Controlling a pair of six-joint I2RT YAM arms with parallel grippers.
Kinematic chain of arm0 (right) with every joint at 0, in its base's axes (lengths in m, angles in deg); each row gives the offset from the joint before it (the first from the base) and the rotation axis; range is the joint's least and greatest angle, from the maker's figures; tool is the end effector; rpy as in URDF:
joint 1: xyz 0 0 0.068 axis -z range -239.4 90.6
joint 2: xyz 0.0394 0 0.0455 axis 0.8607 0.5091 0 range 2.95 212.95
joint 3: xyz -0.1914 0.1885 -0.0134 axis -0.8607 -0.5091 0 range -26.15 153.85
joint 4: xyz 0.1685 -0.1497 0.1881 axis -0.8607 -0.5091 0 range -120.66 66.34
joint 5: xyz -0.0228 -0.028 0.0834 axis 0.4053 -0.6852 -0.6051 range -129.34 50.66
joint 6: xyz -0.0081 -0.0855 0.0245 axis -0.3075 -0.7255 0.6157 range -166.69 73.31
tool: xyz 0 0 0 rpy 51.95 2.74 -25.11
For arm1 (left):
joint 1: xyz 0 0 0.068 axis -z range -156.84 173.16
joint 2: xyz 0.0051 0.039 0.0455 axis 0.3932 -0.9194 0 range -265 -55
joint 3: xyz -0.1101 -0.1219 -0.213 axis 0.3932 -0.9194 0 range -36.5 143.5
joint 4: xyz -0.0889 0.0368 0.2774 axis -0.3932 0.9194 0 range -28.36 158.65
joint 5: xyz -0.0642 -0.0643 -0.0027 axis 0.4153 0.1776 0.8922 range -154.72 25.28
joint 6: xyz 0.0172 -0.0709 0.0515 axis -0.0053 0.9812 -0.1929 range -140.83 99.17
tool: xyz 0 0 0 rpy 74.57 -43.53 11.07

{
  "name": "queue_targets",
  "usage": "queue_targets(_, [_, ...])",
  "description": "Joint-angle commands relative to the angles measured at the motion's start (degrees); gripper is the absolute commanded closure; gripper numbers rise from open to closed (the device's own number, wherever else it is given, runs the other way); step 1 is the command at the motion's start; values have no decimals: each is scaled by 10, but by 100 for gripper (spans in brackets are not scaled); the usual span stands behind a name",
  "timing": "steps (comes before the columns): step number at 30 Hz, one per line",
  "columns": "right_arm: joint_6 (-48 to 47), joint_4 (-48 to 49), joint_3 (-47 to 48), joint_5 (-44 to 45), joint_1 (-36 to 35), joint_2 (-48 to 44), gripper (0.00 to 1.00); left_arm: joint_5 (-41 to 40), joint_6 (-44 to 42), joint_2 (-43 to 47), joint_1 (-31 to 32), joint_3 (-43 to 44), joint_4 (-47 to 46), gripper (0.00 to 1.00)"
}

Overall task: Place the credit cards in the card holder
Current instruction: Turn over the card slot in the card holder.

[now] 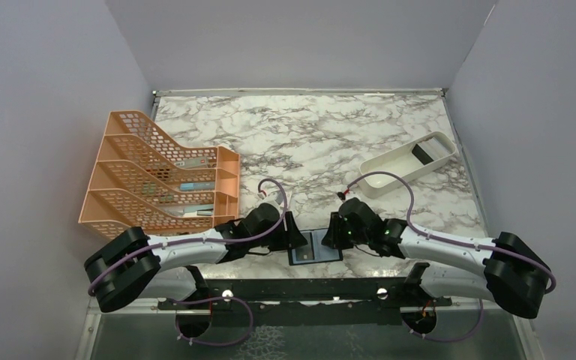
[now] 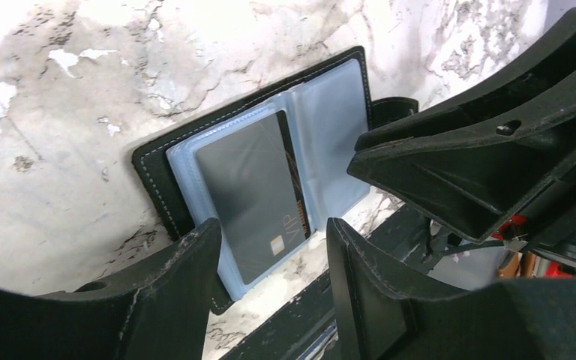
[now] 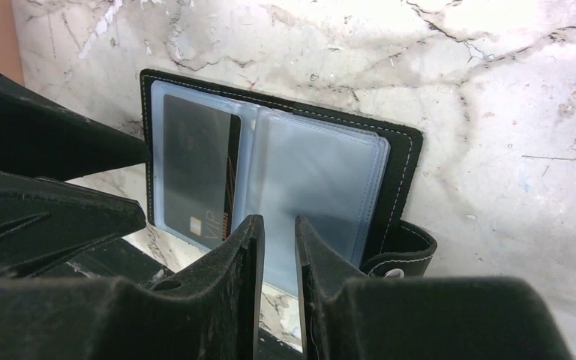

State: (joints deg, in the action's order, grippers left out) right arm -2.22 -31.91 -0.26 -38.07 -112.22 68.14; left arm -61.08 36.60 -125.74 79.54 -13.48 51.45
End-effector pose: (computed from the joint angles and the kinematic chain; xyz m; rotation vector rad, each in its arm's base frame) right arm 0.1636 0.2129 0.1059 -0.1742 2.5358 0.7223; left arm 0.1553 -0.2427 0.0994 0.0164 2.4831 -1.0683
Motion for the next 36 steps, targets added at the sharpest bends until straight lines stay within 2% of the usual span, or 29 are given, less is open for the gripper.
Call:
queue_targets(1, [-11,0,0,22,-3,10,74,-20,6,6,3,12,36,43])
queue_targets(13, [-9,-1,-7,24,-3,6,74,0,2,-24,3,14,-1,43])
queue_targets(24, [-9,5,-11,23,-3,8,74,-25,12,31,3,32,53,43])
queue_targets(36, [-10,10,-13,19,-3,9,74,-4,15,-18,4,26,9,43])
